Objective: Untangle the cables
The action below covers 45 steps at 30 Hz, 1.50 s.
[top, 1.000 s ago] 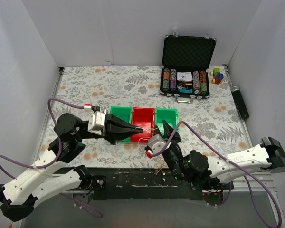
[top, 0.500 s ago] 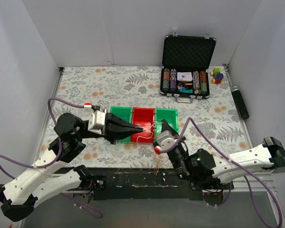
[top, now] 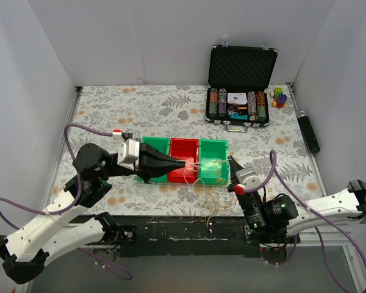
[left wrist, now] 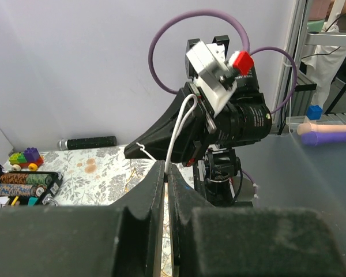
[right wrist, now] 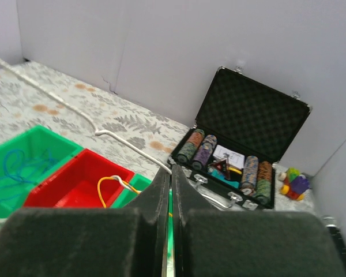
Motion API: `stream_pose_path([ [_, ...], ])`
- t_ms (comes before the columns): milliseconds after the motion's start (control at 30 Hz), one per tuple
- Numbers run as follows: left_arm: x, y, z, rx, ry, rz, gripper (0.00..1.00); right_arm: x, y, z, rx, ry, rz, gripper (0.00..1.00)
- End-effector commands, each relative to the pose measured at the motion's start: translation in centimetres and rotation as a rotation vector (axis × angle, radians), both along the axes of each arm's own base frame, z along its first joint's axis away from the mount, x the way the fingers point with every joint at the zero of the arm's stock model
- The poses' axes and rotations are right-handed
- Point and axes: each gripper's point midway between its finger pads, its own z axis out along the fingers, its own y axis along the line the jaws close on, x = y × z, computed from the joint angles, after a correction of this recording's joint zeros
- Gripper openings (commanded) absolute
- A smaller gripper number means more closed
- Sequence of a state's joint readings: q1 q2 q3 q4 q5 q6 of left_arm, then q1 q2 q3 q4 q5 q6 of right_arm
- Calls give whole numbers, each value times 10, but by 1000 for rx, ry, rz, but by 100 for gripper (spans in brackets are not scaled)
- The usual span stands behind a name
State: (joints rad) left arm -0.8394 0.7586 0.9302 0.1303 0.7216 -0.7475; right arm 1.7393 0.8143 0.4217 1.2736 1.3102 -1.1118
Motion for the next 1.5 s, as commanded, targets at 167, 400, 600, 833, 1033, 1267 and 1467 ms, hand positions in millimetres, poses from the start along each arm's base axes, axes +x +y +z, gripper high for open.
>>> stream_pose_path([
  [167,-5,10,19,-54,-63,20,0,0,-36,44,627,166,48,1],
  [400,24,25,67,-175,-162,236,0,3,-48,22,584,240,-15,9],
  [600,7,27,96,-194,-209,163,0,-8,-23,-17,538,314,34,43],
  [833,-13,26,108,-199,-183,53,0,-33,30,-45,531,466,207,47],
  [1033,-15,22,101,-167,-183,28,0,-43,50,-26,461,451,287,50],
  [1267,-12,20,90,-142,-185,34,0,-54,58,19,560,431,442,66],
  [1467,-12,20,84,-139,-189,36,0,-79,93,36,527,436,597,79],
])
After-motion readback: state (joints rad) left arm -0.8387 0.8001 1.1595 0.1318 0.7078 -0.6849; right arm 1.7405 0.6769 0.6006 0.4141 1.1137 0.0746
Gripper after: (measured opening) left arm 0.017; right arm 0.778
